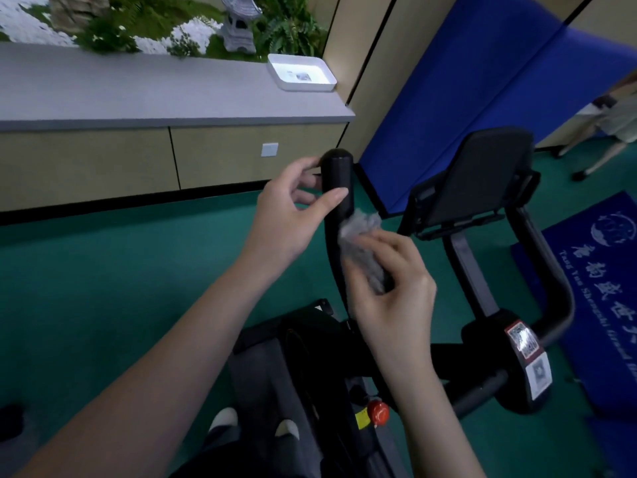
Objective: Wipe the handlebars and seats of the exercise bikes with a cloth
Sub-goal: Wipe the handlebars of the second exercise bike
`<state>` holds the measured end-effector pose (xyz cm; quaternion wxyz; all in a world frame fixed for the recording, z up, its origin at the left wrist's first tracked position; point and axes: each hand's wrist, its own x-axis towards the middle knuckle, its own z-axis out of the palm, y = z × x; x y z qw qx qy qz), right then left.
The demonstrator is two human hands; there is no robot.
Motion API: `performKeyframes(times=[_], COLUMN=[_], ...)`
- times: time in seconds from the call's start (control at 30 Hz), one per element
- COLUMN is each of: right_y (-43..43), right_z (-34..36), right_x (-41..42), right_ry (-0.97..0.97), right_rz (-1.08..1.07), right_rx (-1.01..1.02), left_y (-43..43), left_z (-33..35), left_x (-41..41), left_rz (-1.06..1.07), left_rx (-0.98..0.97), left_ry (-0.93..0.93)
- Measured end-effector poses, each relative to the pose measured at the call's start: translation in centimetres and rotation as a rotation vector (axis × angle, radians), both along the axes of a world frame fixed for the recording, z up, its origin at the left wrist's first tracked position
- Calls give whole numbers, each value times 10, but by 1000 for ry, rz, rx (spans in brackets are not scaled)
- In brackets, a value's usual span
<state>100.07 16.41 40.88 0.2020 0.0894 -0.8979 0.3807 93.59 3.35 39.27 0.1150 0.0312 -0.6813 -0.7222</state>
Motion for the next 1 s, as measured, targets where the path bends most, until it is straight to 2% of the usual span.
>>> performKeyframes(times=[0.1,0.23,0.57,0.73,0.83,0.9,0.93,1.0], right_y=[10,5,42,43,31,38,47,66], right_z=[-3,0,-5,-6,-10,-14,-15,-16], right_x=[12,3,13,-15,-33,-35,-34,-27], right_ry=[-29,-64,-155,-278,-438,-534,-583,-694], right_rz=[70,19,109,19,80,165,216,313], right_rx=[80,-25,-55,-259,-400,-438,-450,-490], left_y=[0,2,7,11,14,14,13,10], left_z=[1,3,7,10,13,14,14,13], left_x=[2,3,7,8,10,11,13,17], left_rz=[-10,-7,31,59,77,102,123,197], left_rx=[-9,-19,2,-3,-14,-87,-189,-572], left_ry=[-2,-15,-24,-21,-20,-26,-13,113])
